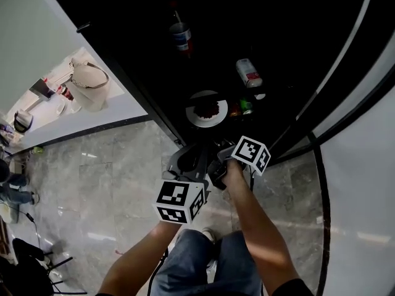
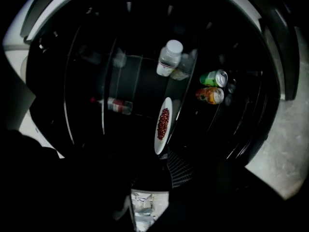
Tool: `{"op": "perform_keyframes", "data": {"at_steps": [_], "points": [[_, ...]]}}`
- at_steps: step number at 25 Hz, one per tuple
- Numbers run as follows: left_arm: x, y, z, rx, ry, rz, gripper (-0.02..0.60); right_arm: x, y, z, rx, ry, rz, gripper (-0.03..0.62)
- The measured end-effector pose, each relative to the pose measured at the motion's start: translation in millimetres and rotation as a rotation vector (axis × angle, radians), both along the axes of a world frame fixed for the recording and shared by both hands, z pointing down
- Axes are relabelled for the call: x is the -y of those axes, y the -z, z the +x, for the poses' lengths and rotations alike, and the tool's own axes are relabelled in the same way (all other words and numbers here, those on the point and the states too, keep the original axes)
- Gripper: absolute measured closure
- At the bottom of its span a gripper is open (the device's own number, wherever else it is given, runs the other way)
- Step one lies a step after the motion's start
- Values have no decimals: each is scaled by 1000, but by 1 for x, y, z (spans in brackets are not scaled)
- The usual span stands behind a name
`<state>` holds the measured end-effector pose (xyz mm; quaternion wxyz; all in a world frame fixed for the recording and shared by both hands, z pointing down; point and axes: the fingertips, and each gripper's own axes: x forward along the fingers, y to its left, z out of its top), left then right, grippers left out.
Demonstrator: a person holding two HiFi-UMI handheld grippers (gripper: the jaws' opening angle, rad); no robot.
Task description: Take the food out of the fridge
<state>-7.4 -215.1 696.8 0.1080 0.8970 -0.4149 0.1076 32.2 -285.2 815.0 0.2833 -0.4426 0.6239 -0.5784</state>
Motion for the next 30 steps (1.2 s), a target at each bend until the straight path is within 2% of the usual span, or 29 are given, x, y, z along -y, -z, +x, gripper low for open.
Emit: {"op": "perform_keyframes", "data": {"at_steps": [7, 10, 14, 16, 19, 30], "points": [[6, -15, -13, 2, 16, -1, 580, 30, -21, -9, 94, 12, -51, 480], [9, -19, -17, 0, 25, -9, 580, 37, -23, -11, 173, 11, -63, 483], [10, -24, -22, 2, 30, -24, 580, 42, -26, -9, 250, -10, -99, 560], [9, -26, -24, 3, 34, -32, 580, 41, -26, -10, 271, -7, -109, 562], [7, -26, -25, 4, 34, -39, 580, 42, -26, -7, 264, 4, -120, 582], [-4, -4, -27, -8, 39, -61, 580, 13, -3, 1, 207, 4, -95, 583]]}}
